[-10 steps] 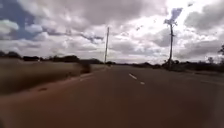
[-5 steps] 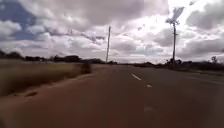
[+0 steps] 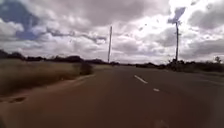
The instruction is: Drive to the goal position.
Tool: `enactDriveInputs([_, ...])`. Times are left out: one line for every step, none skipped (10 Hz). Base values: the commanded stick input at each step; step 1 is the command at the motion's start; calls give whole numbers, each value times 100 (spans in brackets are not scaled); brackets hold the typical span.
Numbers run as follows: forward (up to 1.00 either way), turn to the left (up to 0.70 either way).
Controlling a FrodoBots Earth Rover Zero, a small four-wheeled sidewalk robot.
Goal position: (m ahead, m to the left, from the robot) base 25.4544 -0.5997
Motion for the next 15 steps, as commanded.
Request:
enactDriveInputs([85,0])
enactDriveInputs([85,-3])
enactDriveInputs([85,-9])
enactDriveInputs([85,-15])
enactDriveInputs([85,-20])
enactDriveInputs([85,-16])
enactDriveInputs([85,-6])
enactDriveInputs([85,0])
enactDriveInputs([85,0])
enactDriveInputs([85,0])
enactDriveInputs([85,0])
enactDriveInputs([85,0])
enactDriveInputs([85,0])
enactDriveInputs([85,0])
enactDriveInputs([85,0])
